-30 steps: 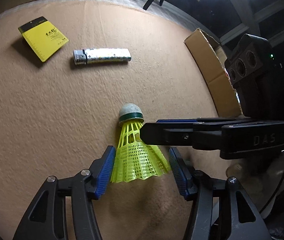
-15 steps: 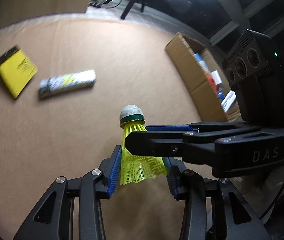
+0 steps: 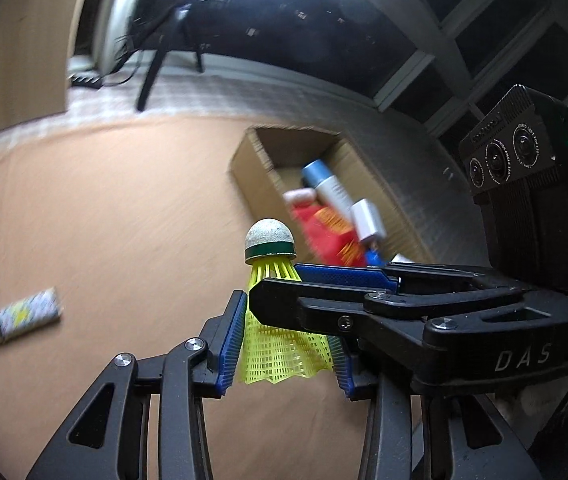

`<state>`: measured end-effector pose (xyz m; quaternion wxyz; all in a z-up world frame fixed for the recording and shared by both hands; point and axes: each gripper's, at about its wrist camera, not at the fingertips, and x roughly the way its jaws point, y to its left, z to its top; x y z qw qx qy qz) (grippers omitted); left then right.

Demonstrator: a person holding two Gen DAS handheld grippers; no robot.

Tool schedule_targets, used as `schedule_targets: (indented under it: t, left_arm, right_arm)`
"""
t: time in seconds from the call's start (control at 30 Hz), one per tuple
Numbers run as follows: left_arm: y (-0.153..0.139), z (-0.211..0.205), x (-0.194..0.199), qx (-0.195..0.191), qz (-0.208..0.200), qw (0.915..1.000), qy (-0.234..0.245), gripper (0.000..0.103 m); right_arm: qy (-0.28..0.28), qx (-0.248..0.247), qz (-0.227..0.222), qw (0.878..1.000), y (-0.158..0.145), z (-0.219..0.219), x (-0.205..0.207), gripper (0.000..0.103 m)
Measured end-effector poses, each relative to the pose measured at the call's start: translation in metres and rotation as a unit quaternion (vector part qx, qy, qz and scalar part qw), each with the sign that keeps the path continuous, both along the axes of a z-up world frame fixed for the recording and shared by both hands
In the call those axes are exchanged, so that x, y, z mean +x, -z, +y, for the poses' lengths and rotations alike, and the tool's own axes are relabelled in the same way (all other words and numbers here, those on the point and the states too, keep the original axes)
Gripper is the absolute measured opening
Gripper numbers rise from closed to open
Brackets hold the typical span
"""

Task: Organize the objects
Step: 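Carry the shuttlecock with the left tool over the box and lower it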

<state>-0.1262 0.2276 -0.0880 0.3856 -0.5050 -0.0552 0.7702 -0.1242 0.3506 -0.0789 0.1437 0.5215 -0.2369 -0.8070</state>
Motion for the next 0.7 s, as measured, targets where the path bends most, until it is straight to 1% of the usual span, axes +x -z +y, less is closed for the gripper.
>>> schedule_targets:
  t: [0.1,0.3,0.5,0.7]
  left_arm:
    - [-0.004,0.039,-0.009,-0.001,0.01,0.9999,0.007,0.042]
    - [-0.009,0.089,-0.026,-0.005,0.023,0.9996,0.017,0.041]
    - [-0.007,0.122,-0.036,-0.015,0.027,0.9993,0.023,0.041]
    - [0.0,0.137,-0.042,-0.021,0.024,0.9992,0.023,0.041]
  right_arm:
    - [0.012,0.011,0.008,1.0,-0.005,0.021,-0.003,0.037]
    - [0.037,0.025,0.017,0.999,-0.011,0.061,-0.014,0.037]
    - [0.049,0.031,0.017,0.998,-0.005,0.088,-0.021,0.037]
    - [0.054,0.036,0.014,0.998,0.002,0.1,-0.025,0.037]
